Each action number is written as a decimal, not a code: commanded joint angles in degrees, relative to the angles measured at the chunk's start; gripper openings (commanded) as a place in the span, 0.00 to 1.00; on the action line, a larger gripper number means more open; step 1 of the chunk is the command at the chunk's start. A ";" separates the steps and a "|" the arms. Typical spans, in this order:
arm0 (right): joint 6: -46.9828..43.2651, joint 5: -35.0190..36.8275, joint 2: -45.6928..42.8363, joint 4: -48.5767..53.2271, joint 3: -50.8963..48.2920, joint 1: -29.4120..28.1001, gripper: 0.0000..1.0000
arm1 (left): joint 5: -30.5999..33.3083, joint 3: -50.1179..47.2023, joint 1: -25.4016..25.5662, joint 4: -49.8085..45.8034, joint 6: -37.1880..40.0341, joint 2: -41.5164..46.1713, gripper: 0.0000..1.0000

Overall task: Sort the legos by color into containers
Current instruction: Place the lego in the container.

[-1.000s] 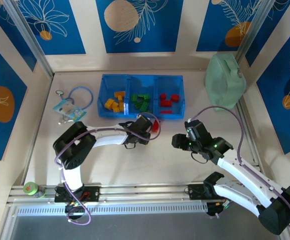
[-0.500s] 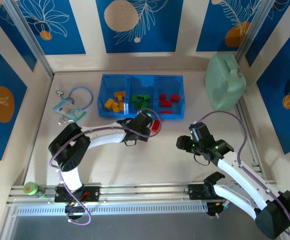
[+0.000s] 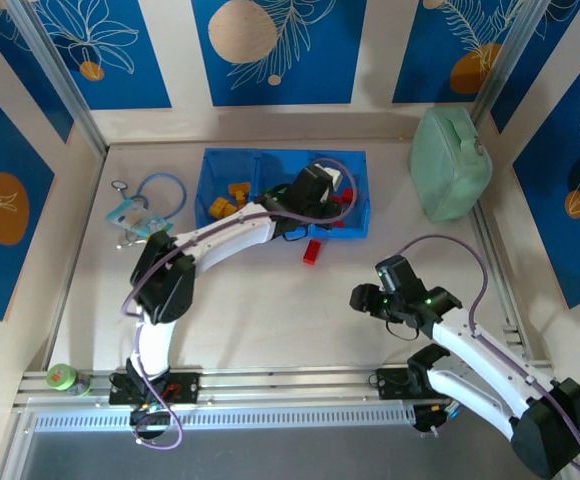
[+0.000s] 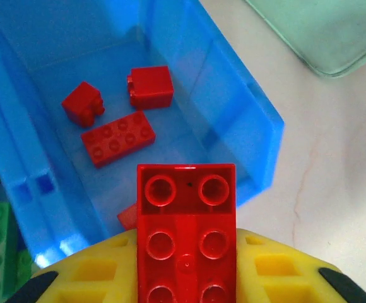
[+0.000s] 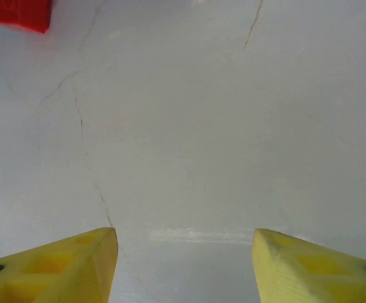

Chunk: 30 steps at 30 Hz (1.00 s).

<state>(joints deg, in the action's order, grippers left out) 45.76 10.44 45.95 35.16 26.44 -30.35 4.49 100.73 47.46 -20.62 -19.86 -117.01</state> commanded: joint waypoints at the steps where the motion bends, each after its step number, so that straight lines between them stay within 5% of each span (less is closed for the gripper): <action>1: 1.79 -0.76 -0.99 0.17 -1.02 -1.07 0.59 | -1.48 8.62 -1.61 -7.47 3.28 -5.55 0.25; 10: 1.50 0.02 -1.53 1.89 0.53 -1.53 0.59 | -0.74 27.02 -2.55 -15.56 6.35 -17.20 0.34; 13: 1.69 -0.15 -1.50 1.76 0.92 -1.77 0.59 | 0.70 33.02 -2.58 -19.07 6.79 -19.21 0.59; 15: 1.82 0.24 -1.39 2.02 1.16 -1.98 0.60 | 0.84 33.02 -2.52 -19.43 6.74 -17.76 0.65; 21: 1.89 0.85 -0.55 2.03 1.80 -2.00 0.60 | 2.32 7.31 -0.76 -0.90 6.34 -0.94 0.79; 30: 0.92 0.97 6.76 -0.65 5.57 -2.25 0.68 | 4.81 -26.00 -0.53 16.87 3.91 19.57 0.80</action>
<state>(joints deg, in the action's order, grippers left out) 46.96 11.11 50.72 35.55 29.21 -32.16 7.01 81.56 46.68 -11.99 -14.74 -102.19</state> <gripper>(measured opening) 0.674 0.799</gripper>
